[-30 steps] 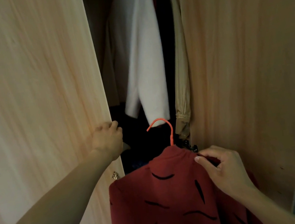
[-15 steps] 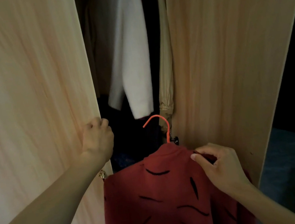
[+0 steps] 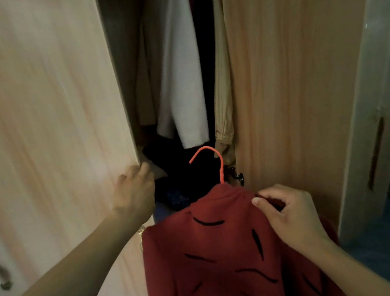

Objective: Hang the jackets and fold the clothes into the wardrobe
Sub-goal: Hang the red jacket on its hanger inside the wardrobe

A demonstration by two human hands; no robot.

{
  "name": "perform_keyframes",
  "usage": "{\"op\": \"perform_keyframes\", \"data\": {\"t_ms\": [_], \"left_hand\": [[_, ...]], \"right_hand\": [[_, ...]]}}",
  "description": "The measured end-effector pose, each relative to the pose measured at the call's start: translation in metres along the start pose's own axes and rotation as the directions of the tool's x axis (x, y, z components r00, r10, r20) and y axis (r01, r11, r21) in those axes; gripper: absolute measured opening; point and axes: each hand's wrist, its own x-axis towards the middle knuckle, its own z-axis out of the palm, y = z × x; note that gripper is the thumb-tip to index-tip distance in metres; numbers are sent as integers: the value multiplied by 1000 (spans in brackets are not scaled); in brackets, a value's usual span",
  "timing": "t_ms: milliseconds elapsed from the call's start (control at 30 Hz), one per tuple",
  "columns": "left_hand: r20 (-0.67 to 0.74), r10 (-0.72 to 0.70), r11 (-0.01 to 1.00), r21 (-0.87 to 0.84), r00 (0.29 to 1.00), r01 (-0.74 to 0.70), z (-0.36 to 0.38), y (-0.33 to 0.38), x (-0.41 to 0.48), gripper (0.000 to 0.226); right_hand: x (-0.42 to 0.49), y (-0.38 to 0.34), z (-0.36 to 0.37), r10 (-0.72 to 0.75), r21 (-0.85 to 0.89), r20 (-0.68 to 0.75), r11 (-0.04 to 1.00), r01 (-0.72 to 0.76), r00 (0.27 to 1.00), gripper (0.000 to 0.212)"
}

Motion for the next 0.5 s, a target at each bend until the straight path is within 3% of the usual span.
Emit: {"op": "perform_keyframes", "data": {"t_ms": [267, 500], "left_hand": [[88, -82, 995, -43, 993, 86, -42, 4, -57, 30], [102, -161, 975, 169, 982, 143, -73, -2, -122, 31]], "right_hand": [[-16, 9, -19, -22, 112, 72, 994, 14, 997, 4], [-32, -17, -20, -75, 192, 127, 980, 49, 989, 4]]}}
